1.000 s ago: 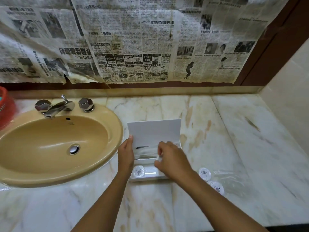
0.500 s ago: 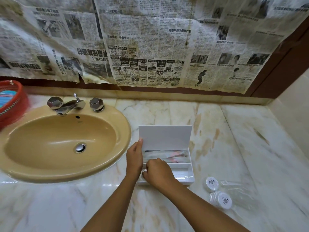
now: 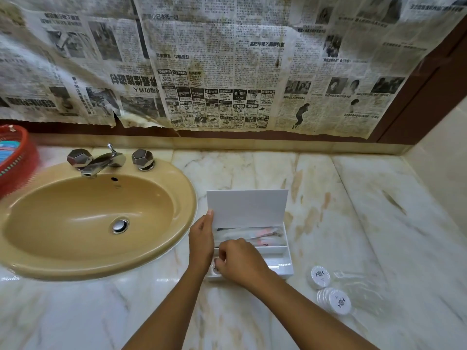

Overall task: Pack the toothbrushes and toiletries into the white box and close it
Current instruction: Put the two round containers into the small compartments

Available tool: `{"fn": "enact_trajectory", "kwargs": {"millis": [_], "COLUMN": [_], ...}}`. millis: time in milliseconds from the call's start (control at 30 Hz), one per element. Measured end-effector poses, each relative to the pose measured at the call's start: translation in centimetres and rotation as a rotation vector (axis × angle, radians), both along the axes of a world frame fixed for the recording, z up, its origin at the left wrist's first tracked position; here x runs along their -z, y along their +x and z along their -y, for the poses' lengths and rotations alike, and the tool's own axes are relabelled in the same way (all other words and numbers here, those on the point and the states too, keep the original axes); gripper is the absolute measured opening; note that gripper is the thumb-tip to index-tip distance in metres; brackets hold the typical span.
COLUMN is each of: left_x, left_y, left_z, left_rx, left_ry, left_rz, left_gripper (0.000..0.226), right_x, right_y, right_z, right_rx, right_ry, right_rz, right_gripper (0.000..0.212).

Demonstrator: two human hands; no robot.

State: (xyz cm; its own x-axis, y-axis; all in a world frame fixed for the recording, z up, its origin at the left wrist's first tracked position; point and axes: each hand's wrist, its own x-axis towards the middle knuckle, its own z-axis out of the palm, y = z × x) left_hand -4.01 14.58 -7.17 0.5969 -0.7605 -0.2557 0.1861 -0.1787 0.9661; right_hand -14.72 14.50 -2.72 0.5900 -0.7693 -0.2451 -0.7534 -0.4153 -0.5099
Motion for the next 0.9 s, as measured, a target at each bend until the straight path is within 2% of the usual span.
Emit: {"fn": "enact_trajectory", "kwargs": {"millis": [233,333,433,667,767,900], "left_x": [-0.3,-0.9,-1.0,-1.4,-1.6,-1.9], "left_y": [-0.1,-0.4,-0.6,-1.0,-1.2,-1.4], "left_z": [-0.1,-0.2,-0.2,-0.1,-0.2,-0.3], "left_rx": [0.014,-0.002,-0.009,-0.028,-0.026,-0.021], "left_ry": [-0.007,-0.022,-0.026,-0.053,-0.060,-0.075], "left_rz": [0.037,0.024,0.023,0.022,0.023,0.023], "left_gripper": [0.030,0.028,0.026,0.025,0.026,0.027], "right_x": [-2.9,-2.7,-1.7,1.0,2.2,3.3], "right_y": [-5.9,-9.0,-11.8,-15.3,-15.8,-15.9], "right_z": [2.3,3.4,4.1,3.9,3.6,3.3], "right_rx": [0.237,0.339,0.425,0.394,0.368,0.347], "right_ry": [-0.115,-0.140,-0.110,0.111,0.127,0.114], "right_rz": [0.067,0.021,-0.071,-0.379,-0.430,-0.454], "right_gripper": [0.011,0.009,0.018,0.052,0.051,0.040]}}
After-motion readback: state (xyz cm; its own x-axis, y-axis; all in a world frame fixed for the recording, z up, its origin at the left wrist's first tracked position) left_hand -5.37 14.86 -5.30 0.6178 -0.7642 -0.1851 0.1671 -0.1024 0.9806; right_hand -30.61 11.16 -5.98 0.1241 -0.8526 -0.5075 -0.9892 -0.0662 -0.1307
